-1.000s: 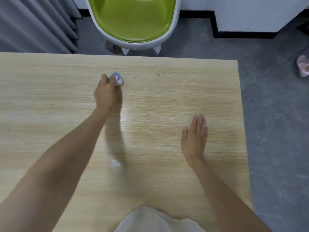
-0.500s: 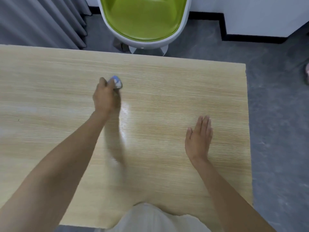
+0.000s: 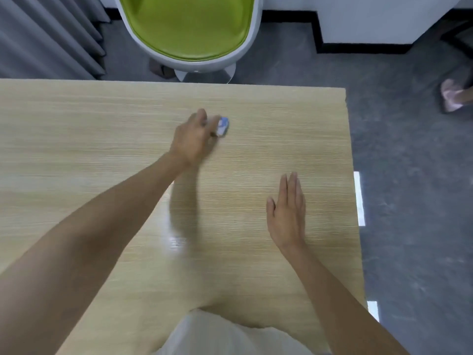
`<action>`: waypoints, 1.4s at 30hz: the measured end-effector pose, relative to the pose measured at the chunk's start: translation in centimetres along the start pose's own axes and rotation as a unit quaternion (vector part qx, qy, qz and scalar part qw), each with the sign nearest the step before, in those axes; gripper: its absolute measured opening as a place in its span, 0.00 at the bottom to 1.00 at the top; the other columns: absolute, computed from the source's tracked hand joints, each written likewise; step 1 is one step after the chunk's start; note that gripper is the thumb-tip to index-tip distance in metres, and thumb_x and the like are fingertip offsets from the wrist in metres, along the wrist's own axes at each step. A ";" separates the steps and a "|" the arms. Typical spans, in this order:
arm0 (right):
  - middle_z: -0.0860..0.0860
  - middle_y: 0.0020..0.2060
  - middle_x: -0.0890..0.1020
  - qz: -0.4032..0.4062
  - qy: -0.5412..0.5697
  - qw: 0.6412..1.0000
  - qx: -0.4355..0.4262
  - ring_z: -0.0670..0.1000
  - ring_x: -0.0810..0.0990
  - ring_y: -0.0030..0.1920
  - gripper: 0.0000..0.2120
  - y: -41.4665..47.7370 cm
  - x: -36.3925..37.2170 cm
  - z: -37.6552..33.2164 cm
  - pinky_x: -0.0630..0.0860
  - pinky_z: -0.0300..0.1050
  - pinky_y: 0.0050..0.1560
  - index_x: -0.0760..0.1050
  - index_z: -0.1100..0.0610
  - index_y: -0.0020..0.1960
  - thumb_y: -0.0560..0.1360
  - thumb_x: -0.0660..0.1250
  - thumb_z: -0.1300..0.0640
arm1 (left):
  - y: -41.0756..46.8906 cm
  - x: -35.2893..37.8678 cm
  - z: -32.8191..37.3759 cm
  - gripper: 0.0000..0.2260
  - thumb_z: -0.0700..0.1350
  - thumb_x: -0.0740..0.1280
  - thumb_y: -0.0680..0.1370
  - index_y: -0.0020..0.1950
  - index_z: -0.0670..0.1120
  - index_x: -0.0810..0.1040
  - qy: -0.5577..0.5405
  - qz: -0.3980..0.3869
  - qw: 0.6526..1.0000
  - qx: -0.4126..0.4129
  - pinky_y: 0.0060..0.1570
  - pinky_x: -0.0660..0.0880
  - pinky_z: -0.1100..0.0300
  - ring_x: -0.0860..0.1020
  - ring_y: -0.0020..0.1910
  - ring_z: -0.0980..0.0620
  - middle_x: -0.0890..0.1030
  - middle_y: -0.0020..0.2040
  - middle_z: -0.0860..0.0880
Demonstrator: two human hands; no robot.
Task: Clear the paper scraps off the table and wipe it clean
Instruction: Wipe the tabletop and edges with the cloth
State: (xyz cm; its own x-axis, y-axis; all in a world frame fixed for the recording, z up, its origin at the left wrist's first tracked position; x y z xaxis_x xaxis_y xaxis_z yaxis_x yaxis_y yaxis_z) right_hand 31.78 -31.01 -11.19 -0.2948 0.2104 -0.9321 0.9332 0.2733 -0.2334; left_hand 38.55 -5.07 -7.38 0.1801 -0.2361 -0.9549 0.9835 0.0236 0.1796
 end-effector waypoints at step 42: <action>0.63 0.74 0.58 0.030 -0.033 0.990 0.131 0.61 0.58 0.75 0.26 -11.4 1.8 3.1 0.61 0.60 0.71 0.57 0.65 0.75 0.79 0.54 0.57 | -17.5 1.5 18.8 0.11 0.43 0.59 0.76 0.58 0.46 0.72 -0.106 -0.126 0.957 0.238 0.30 0.73 0.57 0.77 0.40 0.45 0.77 0.45 0.45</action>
State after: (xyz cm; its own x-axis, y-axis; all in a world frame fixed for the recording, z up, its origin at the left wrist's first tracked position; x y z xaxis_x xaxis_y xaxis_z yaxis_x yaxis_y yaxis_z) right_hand 21.21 -36.64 -11.05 -0.2304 0.1548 -0.9607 0.9727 0.0079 -0.2320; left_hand 21.22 -24.14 -7.52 -0.1188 -0.3685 -0.9220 0.8652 -0.4940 0.0860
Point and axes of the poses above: each hand's wrist, its own y-axis towards the middle knuckle, its own x-axis out of the palm, z = x × y, the point moved 8 cm from there along y, towards the middle knuckle
